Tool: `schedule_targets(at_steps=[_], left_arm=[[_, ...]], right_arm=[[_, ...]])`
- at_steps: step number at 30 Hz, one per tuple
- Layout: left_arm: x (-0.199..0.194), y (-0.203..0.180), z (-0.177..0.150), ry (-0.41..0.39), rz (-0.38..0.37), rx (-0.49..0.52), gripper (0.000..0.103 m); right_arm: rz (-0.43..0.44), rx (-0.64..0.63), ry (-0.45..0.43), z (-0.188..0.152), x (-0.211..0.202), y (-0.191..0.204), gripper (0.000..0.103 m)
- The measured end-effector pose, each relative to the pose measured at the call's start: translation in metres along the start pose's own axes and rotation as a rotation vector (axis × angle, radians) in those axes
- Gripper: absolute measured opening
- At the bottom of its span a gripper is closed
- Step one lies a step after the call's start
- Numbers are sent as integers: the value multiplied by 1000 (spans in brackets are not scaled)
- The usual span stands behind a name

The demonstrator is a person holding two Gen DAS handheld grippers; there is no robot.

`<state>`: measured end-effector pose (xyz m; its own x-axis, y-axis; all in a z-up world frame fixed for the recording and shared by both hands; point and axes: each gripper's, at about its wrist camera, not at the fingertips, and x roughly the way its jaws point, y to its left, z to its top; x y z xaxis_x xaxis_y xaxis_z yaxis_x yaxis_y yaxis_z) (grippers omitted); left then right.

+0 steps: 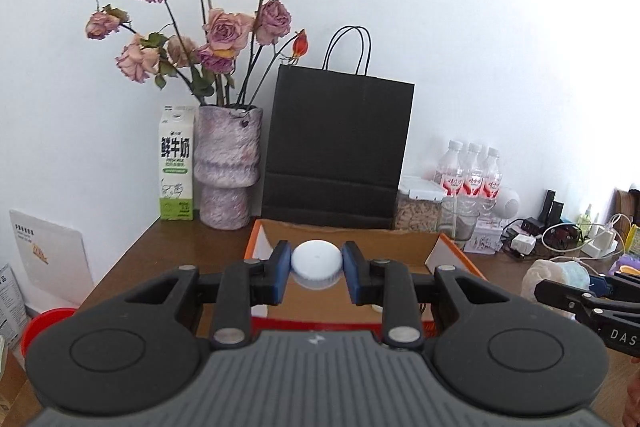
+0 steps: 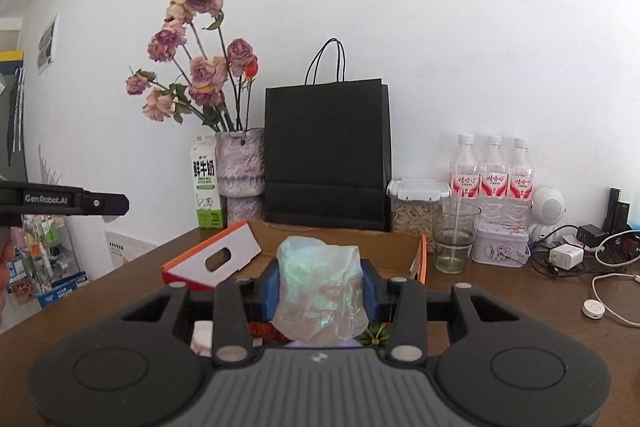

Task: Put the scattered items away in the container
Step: 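Carry cap and bag over the cardboard box and open both grippers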

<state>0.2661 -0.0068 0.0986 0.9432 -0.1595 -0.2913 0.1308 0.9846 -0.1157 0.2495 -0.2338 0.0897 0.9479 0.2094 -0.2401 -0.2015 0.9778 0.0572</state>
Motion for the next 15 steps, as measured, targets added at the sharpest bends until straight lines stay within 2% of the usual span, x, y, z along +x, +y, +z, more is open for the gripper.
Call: schedule_targets(at_steps=[6, 10, 15], left_arm=[[59, -8, 15, -17, -38, -17, 29], [100, -3, 14, -4, -49, -36, 29], [141, 5, 2, 115, -56, -42, 29]], right_arm=[[-1, 48, -18, 20, 60, -18, 39], [-9, 35, 24, 20, 101, -21, 39], [-15, 15, 93, 10, 137, -21, 39]])
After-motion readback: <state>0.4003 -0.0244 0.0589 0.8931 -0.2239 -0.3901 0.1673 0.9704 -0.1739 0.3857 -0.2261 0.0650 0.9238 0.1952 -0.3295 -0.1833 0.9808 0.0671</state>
